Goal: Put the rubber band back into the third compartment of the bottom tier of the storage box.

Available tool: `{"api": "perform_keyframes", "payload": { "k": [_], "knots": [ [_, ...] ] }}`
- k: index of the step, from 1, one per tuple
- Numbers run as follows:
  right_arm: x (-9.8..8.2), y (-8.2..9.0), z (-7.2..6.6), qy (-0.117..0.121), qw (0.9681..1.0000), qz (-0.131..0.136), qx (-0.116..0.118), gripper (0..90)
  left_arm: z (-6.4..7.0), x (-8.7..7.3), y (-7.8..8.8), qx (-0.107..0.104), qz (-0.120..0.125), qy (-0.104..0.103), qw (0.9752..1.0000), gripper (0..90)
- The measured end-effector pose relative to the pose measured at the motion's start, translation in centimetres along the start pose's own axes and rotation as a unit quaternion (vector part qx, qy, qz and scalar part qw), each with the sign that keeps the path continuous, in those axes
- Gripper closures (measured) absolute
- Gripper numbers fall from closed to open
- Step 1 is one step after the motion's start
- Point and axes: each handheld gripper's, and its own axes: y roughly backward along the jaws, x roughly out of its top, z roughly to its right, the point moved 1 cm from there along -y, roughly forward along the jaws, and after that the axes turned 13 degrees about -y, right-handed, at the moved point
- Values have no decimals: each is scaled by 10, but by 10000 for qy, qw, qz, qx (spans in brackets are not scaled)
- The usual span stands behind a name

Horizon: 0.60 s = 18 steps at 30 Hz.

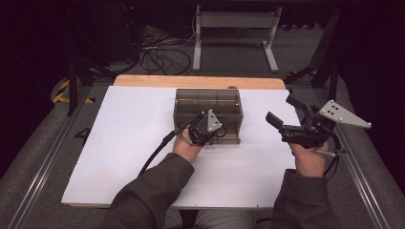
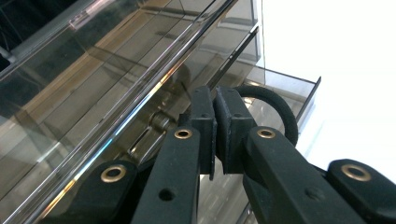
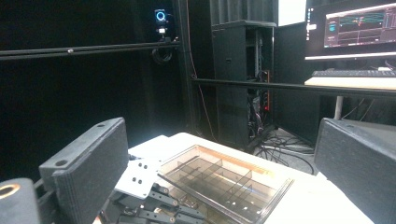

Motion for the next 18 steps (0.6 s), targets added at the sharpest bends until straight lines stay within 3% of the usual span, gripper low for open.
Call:
{"api": "perform_keyframes", "payload": {
  "k": [11, 18],
  "knots": [
    [0, 0, 1, -4, 10000, 2, 5, 39, 8, -1, -16, 29, 25, -31, 10000, 857],
    [-1, -1, 1, -10, 10000, -22, 5, 40, 14, -2, -26, 205, 38, -123, 9997, 854]
  ]
}}
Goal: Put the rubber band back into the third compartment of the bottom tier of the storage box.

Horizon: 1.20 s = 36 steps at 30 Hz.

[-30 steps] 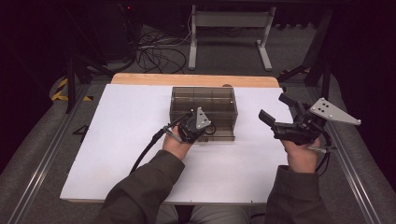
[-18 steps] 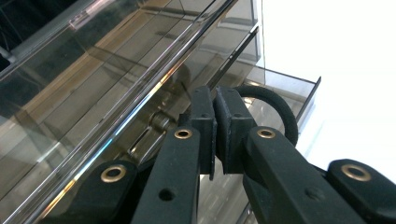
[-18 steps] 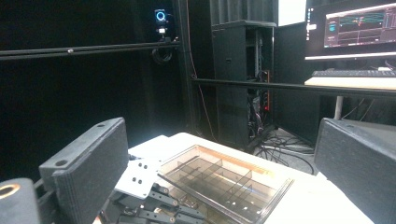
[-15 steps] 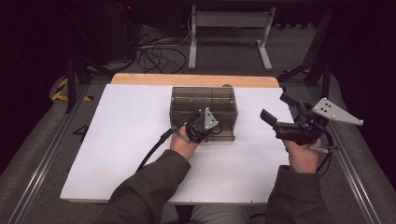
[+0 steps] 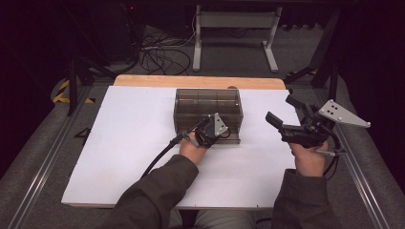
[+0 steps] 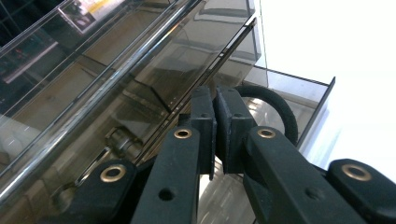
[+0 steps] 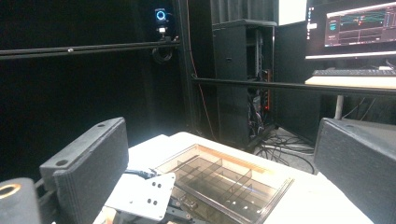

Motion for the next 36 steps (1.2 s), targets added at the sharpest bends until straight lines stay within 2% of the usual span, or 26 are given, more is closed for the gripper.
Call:
{"api": "perform_keyframes", "payload": {
  "k": [13, 19, 27, 29, 33, 34, 36],
  "knots": [
    [-1, -2, 1, -19, 10000, -21, 10, 41, 11, -1, -9, 84, -59, -235, 9997, 853],
    [-1, -2, 1, -18, 10000, -27, 6, 42, 17, 0, -11, 31, -102, -183, 9998, 850],
    [-1, -3, 1, 2, 10000, -43, 3, 43, 19, -2, -15, 12, -179, -77, 9998, 835],
    [-2, -3, 2, 14, 10000, -52, 8, 43, 20, -2, -16, -1, -214, -18, 9998, 825],
    [-2, -4, 1, 0, 10000, -65, 13, 44, 19, -3, -17, 0, -201, -49, 9998, 797],
    [-2, -4, 1, 2, 10000, -68, 14, 44, 20, -3, -16, -15, -233, 7, 9997, 788],
    [-2, -4, 1, 7, 10000, -69, 18, 44, 19, -2, -15, -6, -178, -16, 9998, 768]
  ]
}}
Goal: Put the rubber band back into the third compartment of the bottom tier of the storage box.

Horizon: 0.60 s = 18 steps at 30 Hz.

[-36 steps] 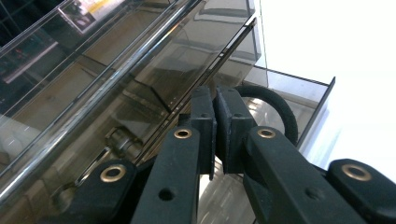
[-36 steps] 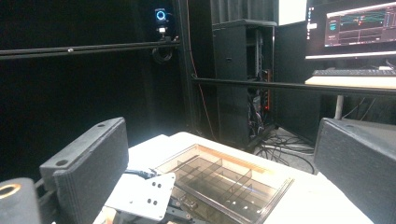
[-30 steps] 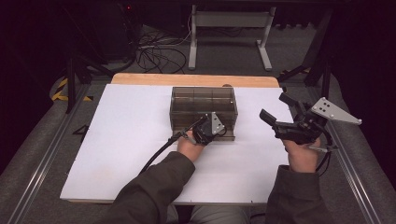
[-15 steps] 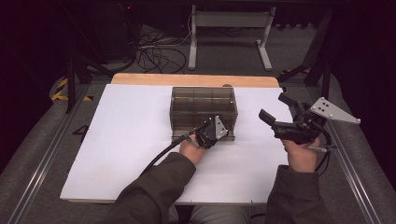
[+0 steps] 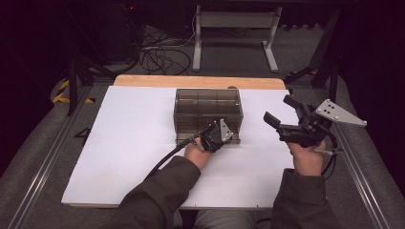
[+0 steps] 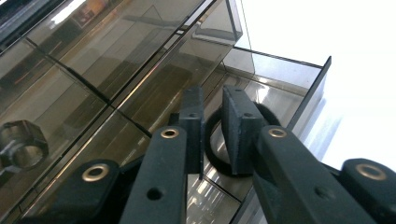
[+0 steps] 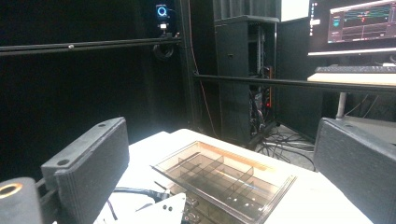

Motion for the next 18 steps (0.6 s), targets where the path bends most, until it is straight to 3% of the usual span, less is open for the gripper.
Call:
{"api": "perform_keyframes", "payload": {
  "k": [7, 18],
  "knots": [
    [0, 1, 1, -11, 10000, 8, -1, 44, 0, 4, 10, -21, 168, 19, 9999, 715],
    [-1, -2, 0, -7, 10000, -34, 7, 44, -10, 3, 24, 61, 387, 390, 9985, 597]
  ]
}}
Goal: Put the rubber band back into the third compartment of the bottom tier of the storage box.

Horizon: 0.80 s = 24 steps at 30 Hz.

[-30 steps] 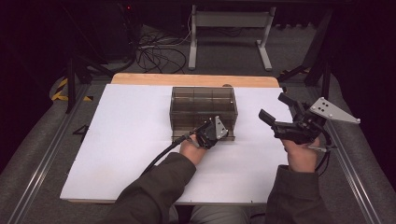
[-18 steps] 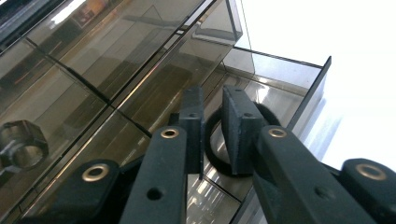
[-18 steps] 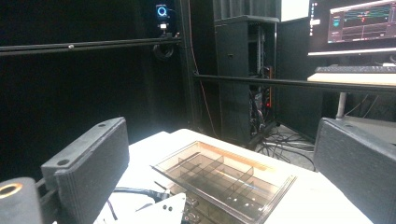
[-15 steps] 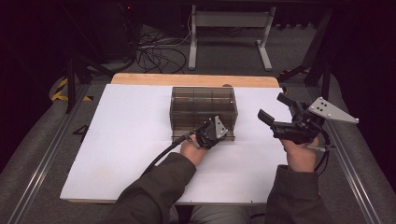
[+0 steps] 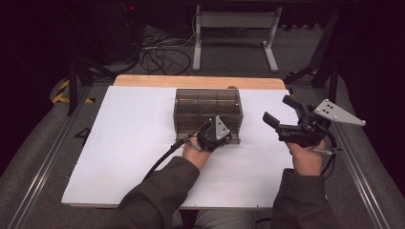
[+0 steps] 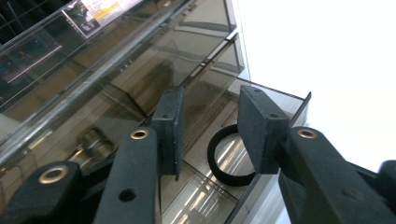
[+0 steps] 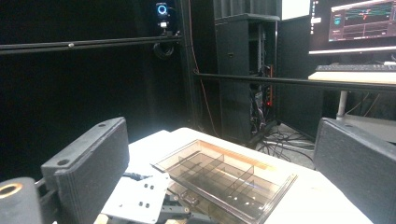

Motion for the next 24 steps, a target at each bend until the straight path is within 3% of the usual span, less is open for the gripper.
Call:
{"api": "perform_keyframes", "payload": {
  "k": [7, 15, 24],
  "knots": [
    [-1, -2, -1, 12, 10000, -30, 0, 44, -8, -3, 13, -60, 183, 267, 9995, 549],
    [-2, -5, -3, 20, 10000, -64, 13, 44, -13, 0, 30, -96, 379, 355, 9986, 462],
    [-4, -9, -5, 45, 9999, -141, 13, 44, -27, -4, 51, -85, 666, 660, 9956, 403]
  ]
}}
